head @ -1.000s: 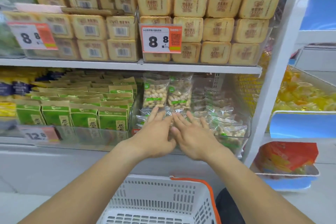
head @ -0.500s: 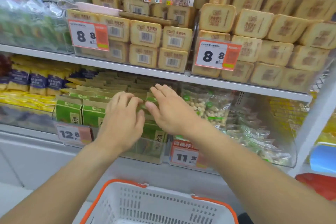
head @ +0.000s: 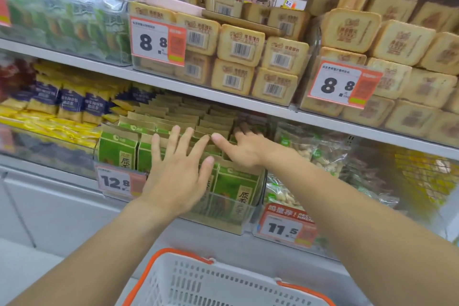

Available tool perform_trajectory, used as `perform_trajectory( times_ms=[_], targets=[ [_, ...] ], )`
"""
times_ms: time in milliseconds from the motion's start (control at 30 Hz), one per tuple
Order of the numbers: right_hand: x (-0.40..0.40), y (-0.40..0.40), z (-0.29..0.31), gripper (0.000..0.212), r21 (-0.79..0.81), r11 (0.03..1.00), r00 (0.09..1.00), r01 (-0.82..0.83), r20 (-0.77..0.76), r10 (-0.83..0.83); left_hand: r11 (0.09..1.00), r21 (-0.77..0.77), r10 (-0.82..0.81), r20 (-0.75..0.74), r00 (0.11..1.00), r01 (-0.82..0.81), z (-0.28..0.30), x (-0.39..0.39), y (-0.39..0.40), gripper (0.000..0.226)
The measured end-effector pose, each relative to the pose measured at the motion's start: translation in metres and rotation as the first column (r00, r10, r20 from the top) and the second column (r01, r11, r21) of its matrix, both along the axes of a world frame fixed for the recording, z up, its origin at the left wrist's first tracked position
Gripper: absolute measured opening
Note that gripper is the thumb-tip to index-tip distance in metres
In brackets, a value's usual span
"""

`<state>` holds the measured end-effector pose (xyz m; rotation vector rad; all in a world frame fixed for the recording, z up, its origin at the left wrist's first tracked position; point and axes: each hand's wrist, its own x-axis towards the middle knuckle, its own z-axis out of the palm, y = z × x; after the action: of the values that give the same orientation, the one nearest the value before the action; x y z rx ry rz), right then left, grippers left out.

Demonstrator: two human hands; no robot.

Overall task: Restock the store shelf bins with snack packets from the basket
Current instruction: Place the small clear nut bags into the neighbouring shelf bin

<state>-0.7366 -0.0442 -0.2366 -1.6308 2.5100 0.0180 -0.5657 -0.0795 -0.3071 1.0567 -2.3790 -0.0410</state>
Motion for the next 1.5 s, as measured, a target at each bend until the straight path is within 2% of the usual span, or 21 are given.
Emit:
perform_trajectory(
  times_ms=[67,133,267,367,400,500,567,700,767,833,967,1067,1133,1233,1333,1400,1500],
  targets=[
    [-0.003,-0.004,0.003,0.103,-0.084,0.996,0.998,-0.004,-0.062,-0.001,1.0,-0.017,0.02,-0.002,1.0,-0.02,0.0,0.0,-0.001,0.066],
    [-0.009,-0.01,0.004,0.105,-0.139,0.989,0.998,0.044,-0.045,-0.05,0.997,-0.032,0.068,-0.013,0.998,-0.068,0.0,0.0,-0.003,0.063],
    [-0.011,-0.013,0.003,0.103,-0.013,0.994,0.991,0.104,0.085,-0.103,0.998,0.0,0.059,-0.002,0.998,-0.059,-0.002,0.002,-0.011,0.06],
    [-0.012,-0.013,0.004,0.096,-0.01,0.996,0.989,0.086,0.125,-0.084,0.999,0.004,0.032,0.004,0.999,-0.032,-0.003,0.002,-0.013,0.061],
    [-0.014,-0.015,0.004,0.089,-0.044,0.996,0.991,0.074,0.112,-0.069,1.0,0.003,0.031,-0.001,1.0,-0.031,-0.003,0.003,-0.013,0.06],
    [-0.025,-0.016,0.012,0.047,-0.172,0.984,0.999,0.048,0.03,-0.044,1.0,0.013,0.022,-0.014,1.0,-0.021,-0.003,0.003,-0.012,0.061],
    [-0.027,-0.017,0.018,0.036,-0.161,0.984,0.997,0.077,0.004,-0.078,1.0,0.02,0.021,-0.01,1.0,-0.021,-0.002,0.003,-0.012,0.062],
    [-0.027,-0.023,0.015,0.044,0.03,0.997,0.995,0.067,0.068,-0.069,1.0,0.016,0.023,0.0,1.0,-0.023,-0.002,0.004,-0.012,0.062],
    [-0.029,-0.026,0.009,0.047,0.049,0.998,0.993,0.049,0.101,-0.054,1.0,0.016,0.018,-0.008,1.0,-0.018,-0.002,0.004,-0.012,0.06],
    [-0.028,-0.023,0.009,0.052,0.011,0.999,0.991,0.044,0.126,-0.045,1.0,0.016,0.016,-0.021,1.0,-0.016,-0.003,0.004,-0.012,0.06],
    [0.0,0.014,0.015,0.064,-0.18,0.984,0.994,0.015,0.11,0.005,0.995,-0.029,0.089,-0.077,0.993,-0.092,-0.004,0.005,-0.014,0.067],
    [0.038,0.057,0.002,0.076,-0.139,0.99,0.999,-0.027,0.037,0.033,0.973,-0.081,0.211,-0.082,0.974,-0.218,-0.004,0.006,-0.019,0.071],
    [0.048,0.066,-0.017,0.076,-0.107,0.994,0.999,-0.036,-0.031,0.033,0.975,-0.075,0.206,-0.032,0.978,-0.208,-0.004,0.004,-0.02,0.075],
    [0.041,0.054,-0.038,0.071,-0.19,0.981,0.993,-0.044,-0.114,0.023,0.984,-0.065,0.169,0.021,0.985,-0.168,-0.004,0.003,-0.018,0.075],
    [0.036,0.049,-0.048,0.07,-0.184,0.982,0.985,-0.053,-0.169,0.021,0.98,-0.094,0.166,-0.092,0.982,-0.174,0.003,0.005,-0.014,0.066],
    [0.038,0.053,-0.046,0.069,-0.256,0.965,0.989,-0.057,-0.143,0.021,0.965,-0.115,0.208,-0.213,0.955,-0.236,0.009,0.01,-0.016,0.058],
    [0.047,0.058,-0.036,0.068,-0.39,0.918,0.99,-0.079,-0.135,0.028,0.949,0.026,0.308,-0.264,0.914,-0.313,0.005,0.025,-0.03,0.052]
  ],
)
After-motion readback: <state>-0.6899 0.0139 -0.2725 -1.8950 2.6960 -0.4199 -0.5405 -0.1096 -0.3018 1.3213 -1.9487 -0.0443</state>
